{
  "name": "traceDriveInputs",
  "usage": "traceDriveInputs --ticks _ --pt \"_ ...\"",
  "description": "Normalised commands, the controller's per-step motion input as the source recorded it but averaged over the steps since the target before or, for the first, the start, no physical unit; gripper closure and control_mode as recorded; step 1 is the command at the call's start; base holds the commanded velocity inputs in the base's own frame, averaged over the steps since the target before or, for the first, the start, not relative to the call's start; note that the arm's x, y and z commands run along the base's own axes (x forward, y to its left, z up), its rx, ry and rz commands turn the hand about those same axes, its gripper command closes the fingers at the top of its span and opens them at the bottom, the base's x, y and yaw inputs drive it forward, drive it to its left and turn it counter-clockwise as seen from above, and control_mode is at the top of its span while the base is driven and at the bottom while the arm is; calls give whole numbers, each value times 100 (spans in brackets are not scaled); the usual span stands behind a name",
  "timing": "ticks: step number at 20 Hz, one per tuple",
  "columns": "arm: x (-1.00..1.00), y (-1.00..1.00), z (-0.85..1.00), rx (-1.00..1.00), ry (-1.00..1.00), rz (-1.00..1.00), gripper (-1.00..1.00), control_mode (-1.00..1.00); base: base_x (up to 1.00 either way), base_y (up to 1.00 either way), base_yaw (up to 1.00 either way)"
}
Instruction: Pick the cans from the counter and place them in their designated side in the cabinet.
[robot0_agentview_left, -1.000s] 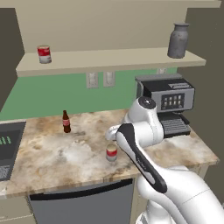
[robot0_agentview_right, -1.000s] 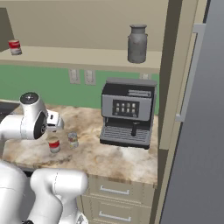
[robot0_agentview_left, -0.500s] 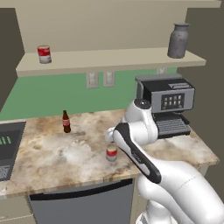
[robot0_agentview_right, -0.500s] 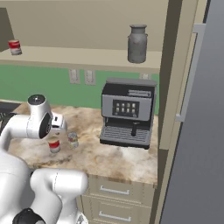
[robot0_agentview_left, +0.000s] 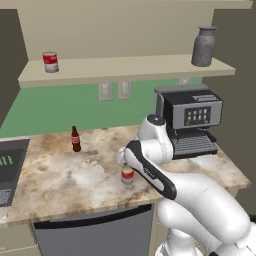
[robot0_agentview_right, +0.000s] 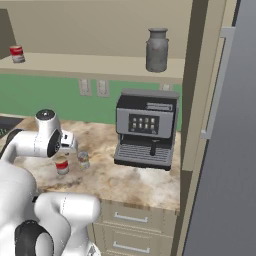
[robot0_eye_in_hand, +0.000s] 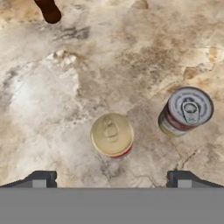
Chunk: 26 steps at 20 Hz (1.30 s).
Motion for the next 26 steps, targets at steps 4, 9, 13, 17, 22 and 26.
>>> traceDriveInputs --ticks 4,9,13,17,22,26 --pt "4 14 -19 -1 3 0 -100 -100 0 0 0" --pt "0 1 -18 -2 1 0 -100 -100 0 0 0" --pt "0 0 -20 -2 0 0 -100 -100 0 0 0" --pt "3 0 -21 -2 0 0 -100 -100 0 0 0" --pt "11 0 -18 -2 0 0 -100 -100 0 0 0" --pt "19 0 -14 -1 0 0 -100 -100 0 0 0"
